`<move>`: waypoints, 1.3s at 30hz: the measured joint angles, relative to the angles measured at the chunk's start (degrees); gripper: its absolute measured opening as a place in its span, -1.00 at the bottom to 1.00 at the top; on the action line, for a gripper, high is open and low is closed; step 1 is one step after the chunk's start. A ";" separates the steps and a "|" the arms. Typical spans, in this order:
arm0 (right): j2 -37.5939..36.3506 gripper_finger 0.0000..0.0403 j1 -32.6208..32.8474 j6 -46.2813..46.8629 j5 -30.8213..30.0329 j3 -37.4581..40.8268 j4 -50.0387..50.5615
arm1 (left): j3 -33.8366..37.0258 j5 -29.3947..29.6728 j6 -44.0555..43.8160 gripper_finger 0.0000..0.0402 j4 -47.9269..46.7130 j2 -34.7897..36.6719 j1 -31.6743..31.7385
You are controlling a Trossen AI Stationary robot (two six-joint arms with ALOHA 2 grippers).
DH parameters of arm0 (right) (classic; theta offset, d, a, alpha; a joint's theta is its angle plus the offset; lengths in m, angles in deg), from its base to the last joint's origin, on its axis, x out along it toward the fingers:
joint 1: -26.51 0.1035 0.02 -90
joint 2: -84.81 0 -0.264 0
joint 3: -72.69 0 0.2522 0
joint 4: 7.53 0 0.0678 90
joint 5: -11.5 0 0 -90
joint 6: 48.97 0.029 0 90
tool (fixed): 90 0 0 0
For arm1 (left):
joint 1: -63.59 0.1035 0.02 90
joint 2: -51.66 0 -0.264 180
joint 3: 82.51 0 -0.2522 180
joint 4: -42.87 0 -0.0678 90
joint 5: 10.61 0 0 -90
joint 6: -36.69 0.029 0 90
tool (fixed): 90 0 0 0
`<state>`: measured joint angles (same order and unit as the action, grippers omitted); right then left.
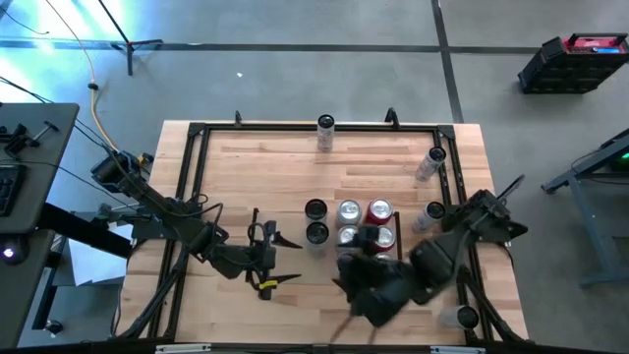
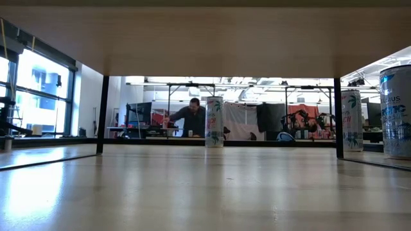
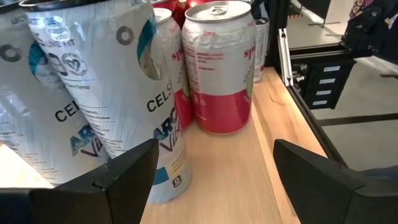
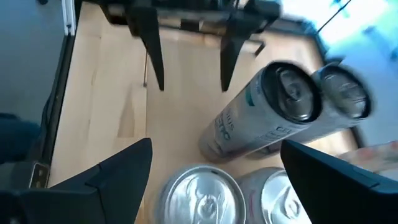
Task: Place canned beverage on shelf
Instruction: Put the bottom white-blue soda can on the shelf aligned with the other white-blue soda cans
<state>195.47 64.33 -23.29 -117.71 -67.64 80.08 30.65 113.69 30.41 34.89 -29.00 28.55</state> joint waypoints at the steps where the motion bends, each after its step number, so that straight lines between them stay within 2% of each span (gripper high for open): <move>1: 0.27 0.70 -1.05 -0.01 2.09 0.00 0.02 | 0.00 0.02 -0.08 0.53 0.07 0.00 0.00; 5: 1.77 0.70 -4.33 -0.10 8.10 0.00 0.03 | 0.00 -0.15 -0.03 0.53 0.31 0.00 0.00; 11: 3.36 0.70 -6.54 -0.67 11.36 0.00 0.10 | 0.00 -0.17 0.87 0.53 0.28 0.00 0.52; 33: 3.36 0.70 -6.76 -3.24 10.76 0.00 -1.17 | 0.00 0.90 2.04 0.53 0.91 0.00 -0.59; 39: 3.36 0.70 -6.82 -2.63 10.72 0.00 0.28 | -0.11 1.53 0.80 0.53 -3.66 2.21 -1.03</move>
<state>198.82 57.52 -25.91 -106.99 -67.64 80.36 30.54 115.22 31.21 31.23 -26.80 27.52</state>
